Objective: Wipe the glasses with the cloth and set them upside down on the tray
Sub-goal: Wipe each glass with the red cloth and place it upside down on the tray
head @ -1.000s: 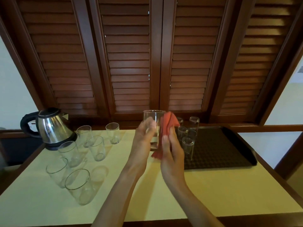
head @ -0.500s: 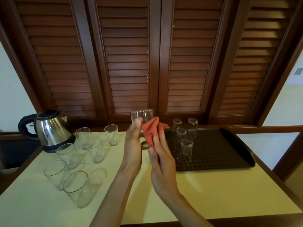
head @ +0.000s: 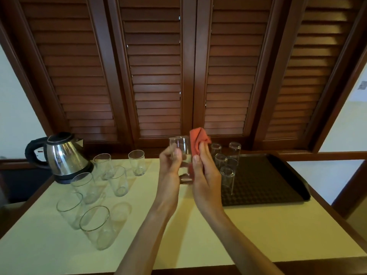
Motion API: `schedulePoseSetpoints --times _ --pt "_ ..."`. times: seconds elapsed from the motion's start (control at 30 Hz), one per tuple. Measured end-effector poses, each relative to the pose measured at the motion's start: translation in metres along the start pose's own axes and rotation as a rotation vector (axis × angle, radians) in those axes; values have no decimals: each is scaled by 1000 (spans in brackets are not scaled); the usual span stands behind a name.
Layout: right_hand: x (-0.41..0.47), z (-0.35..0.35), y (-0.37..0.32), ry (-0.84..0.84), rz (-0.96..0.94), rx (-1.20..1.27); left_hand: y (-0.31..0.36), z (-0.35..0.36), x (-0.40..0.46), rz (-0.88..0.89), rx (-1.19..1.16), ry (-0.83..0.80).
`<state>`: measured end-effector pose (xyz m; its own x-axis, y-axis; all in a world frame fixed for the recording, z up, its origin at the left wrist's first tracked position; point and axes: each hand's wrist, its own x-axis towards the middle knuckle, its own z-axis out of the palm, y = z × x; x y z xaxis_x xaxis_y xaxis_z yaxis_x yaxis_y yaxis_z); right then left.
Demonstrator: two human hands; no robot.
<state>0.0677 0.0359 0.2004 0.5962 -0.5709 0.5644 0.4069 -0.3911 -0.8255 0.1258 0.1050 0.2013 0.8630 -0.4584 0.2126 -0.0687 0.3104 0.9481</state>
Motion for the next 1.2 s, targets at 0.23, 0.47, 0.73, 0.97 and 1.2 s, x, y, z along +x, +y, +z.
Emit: schedulePoseSetpoints --times 0.23,0.47,0.73,0.97,1.2 --pt "-24 6 12 -70 -55 31 8 -3 11 77 30 69" --pt "-28 10 9 -50 -115 -2 16 -2 3 37 105 -34" --pt "10 9 -5 0 -79 32 21 1 -2 83 120 21" --pt "7 6 2 9 67 102 23 -1 0 46 122 -41" --pt "-16 9 5 -78 -127 36 20 -6 7 100 43 17"
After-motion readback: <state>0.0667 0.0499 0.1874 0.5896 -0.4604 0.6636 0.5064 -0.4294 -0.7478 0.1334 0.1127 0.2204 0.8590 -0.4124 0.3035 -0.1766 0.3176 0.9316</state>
